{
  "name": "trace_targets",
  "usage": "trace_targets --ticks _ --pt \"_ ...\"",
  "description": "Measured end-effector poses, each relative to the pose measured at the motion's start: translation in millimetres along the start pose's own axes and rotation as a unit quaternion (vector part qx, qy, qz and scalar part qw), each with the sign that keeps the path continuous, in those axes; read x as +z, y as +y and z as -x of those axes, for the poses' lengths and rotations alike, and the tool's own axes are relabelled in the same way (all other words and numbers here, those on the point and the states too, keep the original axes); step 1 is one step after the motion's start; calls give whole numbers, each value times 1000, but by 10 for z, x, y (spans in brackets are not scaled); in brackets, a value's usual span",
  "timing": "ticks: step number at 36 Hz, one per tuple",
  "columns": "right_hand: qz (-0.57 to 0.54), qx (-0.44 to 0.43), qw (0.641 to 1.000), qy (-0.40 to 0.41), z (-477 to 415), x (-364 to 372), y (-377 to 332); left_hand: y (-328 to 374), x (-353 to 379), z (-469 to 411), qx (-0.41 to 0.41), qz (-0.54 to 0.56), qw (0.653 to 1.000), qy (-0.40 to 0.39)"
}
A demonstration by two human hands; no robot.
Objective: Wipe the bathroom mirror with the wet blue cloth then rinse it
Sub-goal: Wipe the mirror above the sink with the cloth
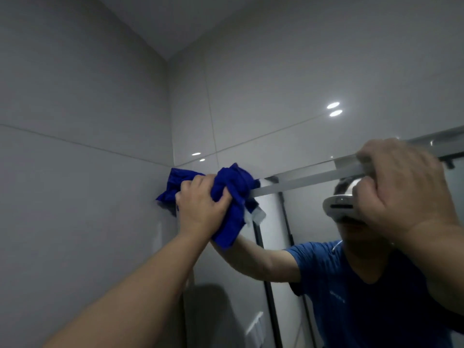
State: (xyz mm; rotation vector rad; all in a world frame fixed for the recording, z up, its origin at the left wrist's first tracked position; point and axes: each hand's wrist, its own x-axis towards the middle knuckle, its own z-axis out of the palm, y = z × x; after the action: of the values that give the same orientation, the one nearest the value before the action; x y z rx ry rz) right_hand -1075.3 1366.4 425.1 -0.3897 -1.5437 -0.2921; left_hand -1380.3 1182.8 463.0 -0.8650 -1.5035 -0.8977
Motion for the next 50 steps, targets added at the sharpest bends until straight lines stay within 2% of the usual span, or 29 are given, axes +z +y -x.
trace_targets --ticks 5,11,14,23,26,29,31,33,35,37,40,42,45,47,50 --pt "1 3 1000 -6 2 12 8 -311 -93 -45 -19 19 999 -17" --pt "-5 -4 999 32 20 29 -8 -37 0 -60 -103 0 995 10" --pt "4 -14 999 33 9 65 6 286 18 -52 -117 -4 993 22" --pt "-1 -14 998 59 11 74 30 2041 175 108 -21 -17 1000 -8" --pt "-29 37 998 46 -34 24 23 2450 236 109 14 -26 999 -34" --pt "-55 80 995 21 -147 -157 -11 2533 255 136 15 -43 998 -47" --pt "-40 84 995 24 -202 -336 -22 2554 229 159 -1 -19 997 -68" --pt "-35 38 998 32 -228 -517 -35 2653 157 195 -36 39 995 -82" --pt "-98 -25 995 6 -220 -641 -82 2784 148 207 -54 99 988 -105" --pt "-157 -42 986 -31 -203 -718 -171 2906 202 215 -56 181 968 -166" --pt "-207 -17 977 44 -218 -822 -172 3098 177 78 15 206 958 -199" --pt "-237 14 967 89 -250 -932 -68 3251 96 -106 18 221 945 -240" --pt "-222 87 969 59 -215 -1070 137 3474 -204 -323 41 309 902 -299" --pt "-169 117 978 43 -107 -1048 295 3552 -256 -358 38 365 880 -302" --pt "-84 131 988 -22 45 -1025 535 3647 -198 -283 39 409 872 -265"
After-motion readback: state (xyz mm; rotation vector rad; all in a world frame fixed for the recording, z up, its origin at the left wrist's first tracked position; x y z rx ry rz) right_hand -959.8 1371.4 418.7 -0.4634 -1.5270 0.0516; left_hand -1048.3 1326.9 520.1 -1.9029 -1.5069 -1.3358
